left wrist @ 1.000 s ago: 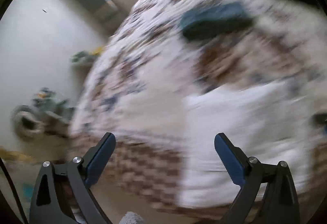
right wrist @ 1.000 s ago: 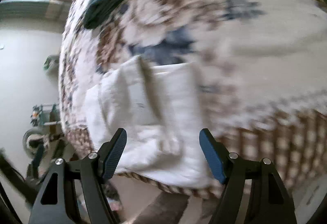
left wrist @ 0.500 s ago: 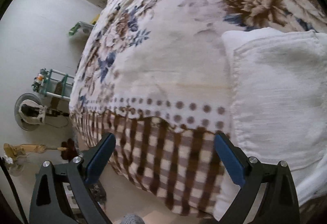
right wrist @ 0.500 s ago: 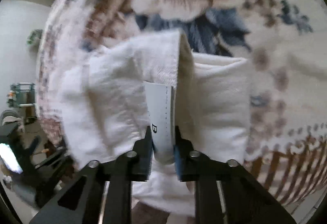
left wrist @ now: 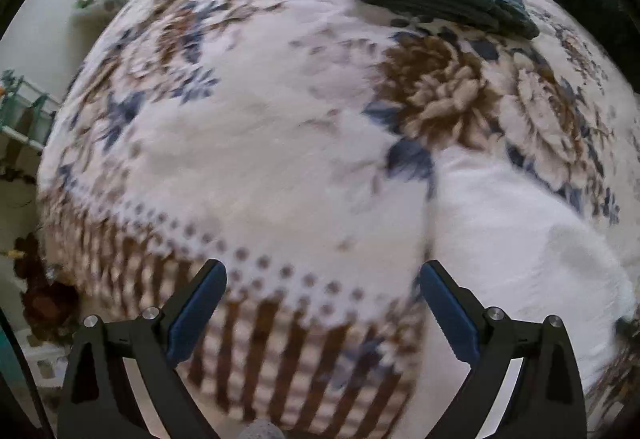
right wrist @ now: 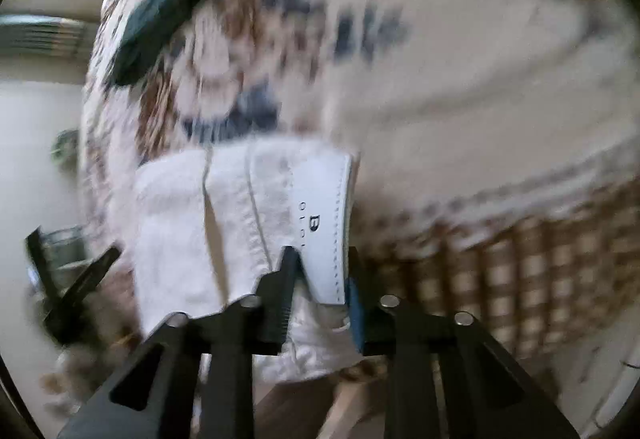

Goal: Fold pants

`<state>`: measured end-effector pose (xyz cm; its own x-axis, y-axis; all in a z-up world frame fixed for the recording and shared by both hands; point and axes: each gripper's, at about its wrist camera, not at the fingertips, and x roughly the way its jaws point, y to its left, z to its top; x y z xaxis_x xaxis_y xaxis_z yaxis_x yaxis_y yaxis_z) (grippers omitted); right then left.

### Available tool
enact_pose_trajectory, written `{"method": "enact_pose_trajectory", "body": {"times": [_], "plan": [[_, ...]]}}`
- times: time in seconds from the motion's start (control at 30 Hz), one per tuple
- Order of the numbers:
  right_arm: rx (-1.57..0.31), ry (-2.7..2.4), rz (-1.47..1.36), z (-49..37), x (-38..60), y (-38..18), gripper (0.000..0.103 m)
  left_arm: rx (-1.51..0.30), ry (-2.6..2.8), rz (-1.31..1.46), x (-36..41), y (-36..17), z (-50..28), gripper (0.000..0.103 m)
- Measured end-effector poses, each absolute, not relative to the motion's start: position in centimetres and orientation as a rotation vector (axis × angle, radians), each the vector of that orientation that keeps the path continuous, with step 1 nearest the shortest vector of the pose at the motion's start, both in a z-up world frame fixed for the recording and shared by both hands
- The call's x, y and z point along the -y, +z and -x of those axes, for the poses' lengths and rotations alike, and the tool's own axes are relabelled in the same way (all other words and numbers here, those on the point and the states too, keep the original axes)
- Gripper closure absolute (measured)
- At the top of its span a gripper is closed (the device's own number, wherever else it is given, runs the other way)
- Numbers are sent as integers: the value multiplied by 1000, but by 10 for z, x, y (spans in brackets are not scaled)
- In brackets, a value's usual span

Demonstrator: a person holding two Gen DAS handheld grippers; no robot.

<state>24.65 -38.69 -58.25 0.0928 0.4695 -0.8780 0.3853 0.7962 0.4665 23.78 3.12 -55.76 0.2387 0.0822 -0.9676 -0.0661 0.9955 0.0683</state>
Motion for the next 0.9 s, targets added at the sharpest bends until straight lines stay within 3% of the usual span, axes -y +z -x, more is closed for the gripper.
{"method": "enact_pose_trajectory", "body": {"times": [0.03, 0.13, 0.2, 0.4, 0.53, 0.63, 0.73, 0.8, 0.9], "plan": [[-1544, 69, -753, -245, 391, -594, 55, -1331, 89, -4, -30, -559, -242, 4], [-1488, 32, -821, -232, 402, -600, 37, -1363, 25, 35, -25, -571, -259, 4], [-1453, 29, -919, -219, 409, -609, 32, -1377, 2, 50, -24, -577, -267, 4], [-1482, 162, -1312, -197, 391, -684, 31, -1403, -16, 105, -21, -593, -277, 4], [-1367, 141, -1320, -196, 377, -670, 78, -1405, -4, 99, -22, -596, -277, 4], [-1289, 65, -1204, -184, 386, -617, 84, -1410, -22, 119, -22, -596, -276, 4], [-1232, -22, -1038, -168, 401, -566, 85, -1404, -65, 153, -20, -594, -276, 4], [-1304, -42, -952, -168, 400, -572, 82, -1407, -75, 162, -14, -595, -278, 4], [-1547, -41, -908, -178, 387, -630, 60, -1427, -78, 213, -7, -601, -287, 4]]}}
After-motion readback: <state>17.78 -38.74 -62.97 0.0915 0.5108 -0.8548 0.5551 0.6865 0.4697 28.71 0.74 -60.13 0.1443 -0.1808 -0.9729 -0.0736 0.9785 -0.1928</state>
